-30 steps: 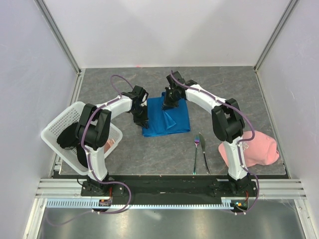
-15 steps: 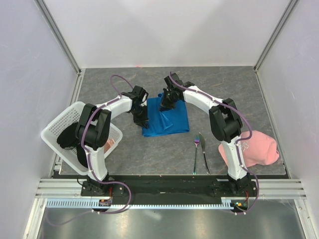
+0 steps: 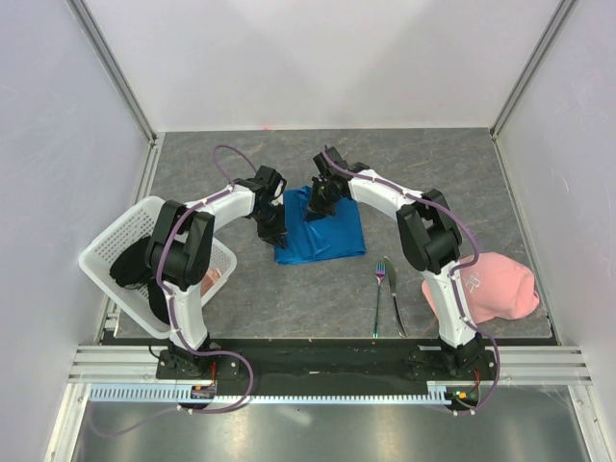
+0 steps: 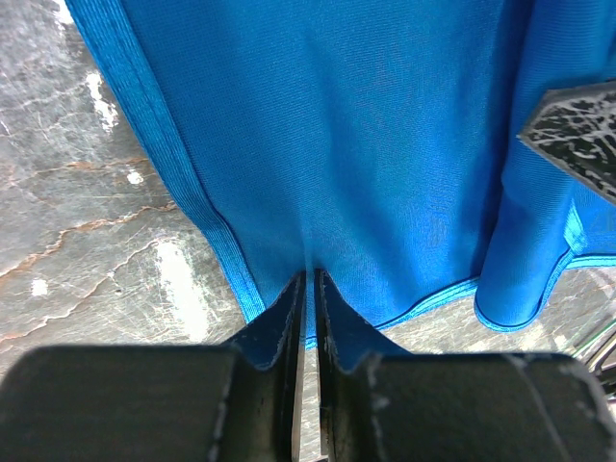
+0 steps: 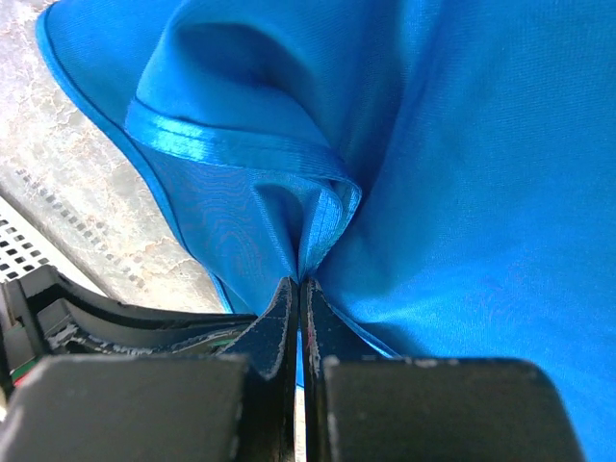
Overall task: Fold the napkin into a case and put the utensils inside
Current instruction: Fold the rectangle-folded napkin at the center of the board.
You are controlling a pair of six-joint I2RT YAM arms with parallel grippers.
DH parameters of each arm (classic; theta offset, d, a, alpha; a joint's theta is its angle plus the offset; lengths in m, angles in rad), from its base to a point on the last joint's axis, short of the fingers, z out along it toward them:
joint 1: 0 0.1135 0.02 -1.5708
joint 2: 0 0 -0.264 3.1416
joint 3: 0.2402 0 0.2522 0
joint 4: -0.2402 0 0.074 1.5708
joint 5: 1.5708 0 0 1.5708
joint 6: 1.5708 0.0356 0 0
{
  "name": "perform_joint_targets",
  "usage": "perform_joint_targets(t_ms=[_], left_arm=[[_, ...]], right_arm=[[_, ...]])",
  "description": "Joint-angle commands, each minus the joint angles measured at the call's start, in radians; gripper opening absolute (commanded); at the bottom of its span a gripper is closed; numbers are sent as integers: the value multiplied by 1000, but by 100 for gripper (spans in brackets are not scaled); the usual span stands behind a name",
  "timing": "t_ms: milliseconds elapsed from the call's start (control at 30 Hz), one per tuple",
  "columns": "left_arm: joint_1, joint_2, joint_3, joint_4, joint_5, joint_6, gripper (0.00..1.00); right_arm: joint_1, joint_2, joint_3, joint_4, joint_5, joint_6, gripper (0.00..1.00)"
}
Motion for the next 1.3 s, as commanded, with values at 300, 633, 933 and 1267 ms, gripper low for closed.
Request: perform_joint_targets(t_ms=[300, 633, 933, 1267], left_arm=[[-4, -30, -27, 14, -18, -29, 13], [-4, -37, -25, 13, -14, -31, 13], [-6, -40, -25, 13, -11, -32, 13], [-1, -86, -28, 10, -21, -32, 27]], right_arm=[[7, 7, 69, 25, -23, 37, 0], [11, 34, 77, 40, -40, 57, 0], [16, 71, 95, 48, -49, 84, 0], [25, 88, 138, 51, -109, 74, 33]])
